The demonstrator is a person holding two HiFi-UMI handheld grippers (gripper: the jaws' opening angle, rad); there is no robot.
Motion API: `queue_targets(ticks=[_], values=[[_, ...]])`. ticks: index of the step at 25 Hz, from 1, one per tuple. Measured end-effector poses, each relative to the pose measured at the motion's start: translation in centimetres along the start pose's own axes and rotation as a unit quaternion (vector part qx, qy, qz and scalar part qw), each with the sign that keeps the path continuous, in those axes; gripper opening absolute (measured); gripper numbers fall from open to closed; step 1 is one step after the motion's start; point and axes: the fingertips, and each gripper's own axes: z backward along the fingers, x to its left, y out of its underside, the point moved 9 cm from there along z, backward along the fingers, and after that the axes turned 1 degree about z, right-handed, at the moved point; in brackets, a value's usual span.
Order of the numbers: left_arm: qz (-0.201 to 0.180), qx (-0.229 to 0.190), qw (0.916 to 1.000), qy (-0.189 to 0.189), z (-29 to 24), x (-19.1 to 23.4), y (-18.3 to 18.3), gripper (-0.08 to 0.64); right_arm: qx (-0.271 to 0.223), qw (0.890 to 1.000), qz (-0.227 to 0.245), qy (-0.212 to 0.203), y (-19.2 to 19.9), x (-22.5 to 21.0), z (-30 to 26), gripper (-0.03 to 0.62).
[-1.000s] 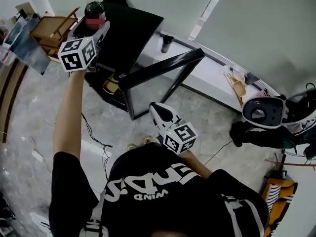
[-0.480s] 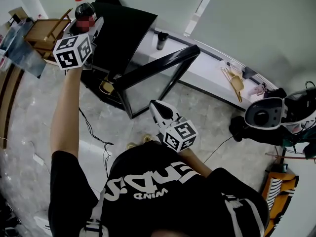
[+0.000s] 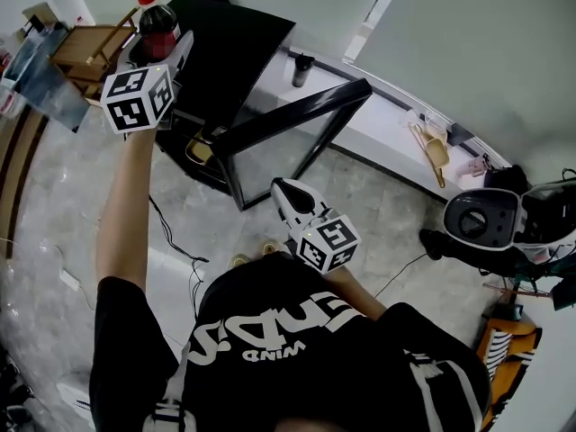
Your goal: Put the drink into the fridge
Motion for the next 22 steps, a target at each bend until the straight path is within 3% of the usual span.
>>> queue_targets(ticks=[9,22], values=[[0.007,0.006,0.9999,-0.011,6.2,0.5,-0.3,0.314,0.009,0.999,0.004,-0.038,-0.1,1.4,-1.1,0.025],[0.010,0.008,0.9974,-0.071,16.7,3.7,2.4,0.314,0.036,0.992,0.019,-0.123,1.6,6.3,-3.9,0.025]])
